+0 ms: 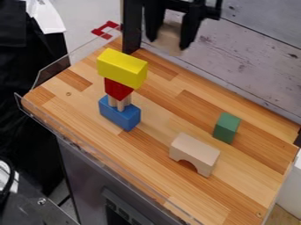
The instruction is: Put the cube on top of the green cube
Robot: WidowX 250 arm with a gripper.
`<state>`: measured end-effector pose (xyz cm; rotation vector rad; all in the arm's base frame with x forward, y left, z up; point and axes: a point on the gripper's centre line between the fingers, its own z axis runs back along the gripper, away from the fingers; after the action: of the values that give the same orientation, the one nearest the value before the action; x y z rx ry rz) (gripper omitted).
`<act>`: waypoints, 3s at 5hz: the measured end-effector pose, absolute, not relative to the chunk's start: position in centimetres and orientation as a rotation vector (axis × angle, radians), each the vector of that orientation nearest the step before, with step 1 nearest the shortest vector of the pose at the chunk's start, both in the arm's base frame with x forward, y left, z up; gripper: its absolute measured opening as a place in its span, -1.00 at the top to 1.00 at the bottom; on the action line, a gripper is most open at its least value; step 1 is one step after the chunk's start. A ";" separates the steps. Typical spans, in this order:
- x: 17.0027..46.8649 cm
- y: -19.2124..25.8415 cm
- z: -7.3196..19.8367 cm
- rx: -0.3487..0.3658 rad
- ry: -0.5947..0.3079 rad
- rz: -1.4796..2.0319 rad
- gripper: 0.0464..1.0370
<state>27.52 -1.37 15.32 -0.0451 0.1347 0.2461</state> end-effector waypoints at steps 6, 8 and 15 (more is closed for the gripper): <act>30.9 -9.0 7.2 -0.067 0.299 0.141 -0.05; 31.3 -8.7 5.8 -0.073 0.310 0.152 -0.05; 30.2 -7.5 13.0 -0.076 0.101 0.179 -0.92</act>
<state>30.25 -7.55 12.99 -0.0761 0.1008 0.1791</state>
